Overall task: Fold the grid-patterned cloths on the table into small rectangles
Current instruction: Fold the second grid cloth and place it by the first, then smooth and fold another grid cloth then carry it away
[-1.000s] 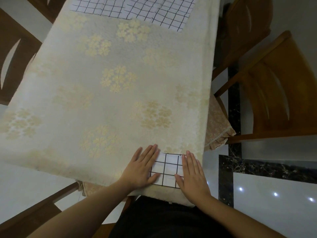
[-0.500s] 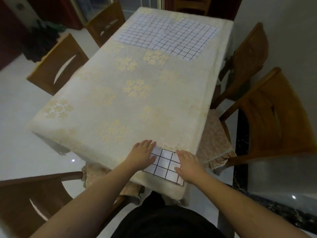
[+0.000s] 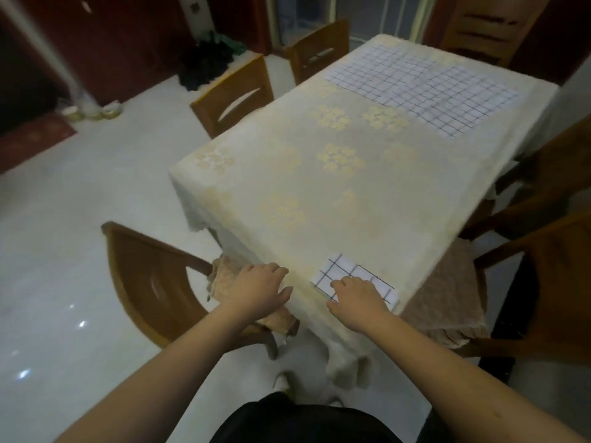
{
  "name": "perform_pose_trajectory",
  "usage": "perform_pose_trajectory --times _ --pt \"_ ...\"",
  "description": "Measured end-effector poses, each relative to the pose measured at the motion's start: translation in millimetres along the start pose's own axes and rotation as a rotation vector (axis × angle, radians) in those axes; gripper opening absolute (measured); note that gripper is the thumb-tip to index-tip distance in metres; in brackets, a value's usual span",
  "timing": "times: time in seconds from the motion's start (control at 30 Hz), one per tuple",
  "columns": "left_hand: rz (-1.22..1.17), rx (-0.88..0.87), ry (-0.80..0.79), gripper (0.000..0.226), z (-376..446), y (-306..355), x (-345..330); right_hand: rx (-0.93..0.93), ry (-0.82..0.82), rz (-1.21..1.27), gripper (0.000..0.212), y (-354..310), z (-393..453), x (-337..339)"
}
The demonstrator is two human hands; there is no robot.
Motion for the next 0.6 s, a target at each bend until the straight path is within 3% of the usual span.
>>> perform_pose_trajectory --times 0.23,0.4,0.6 --pt "-0.085 0.171 0.068 0.053 -85 -72 -11 0.19 -0.055 -0.078 0.053 -112 9 24" --pt "-0.103 0.404 0.113 0.088 -159 -129 -28 0.327 -0.029 -0.061 0.055 -207 9 38" --pt "-0.178 0.599 0.113 0.068 -244 -210 -68 0.463 0.082 -0.074 0.051 -327 2 36"
Point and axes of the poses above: each hand's wrist, its own z-axis towards the middle knuckle, its own x-axis out of the back of the hand, y = z × x, the point moved 5 cm from there along z, towards the middle knuckle, and after that the axes turned 3 degrees about -y, right-handed, at the moved point
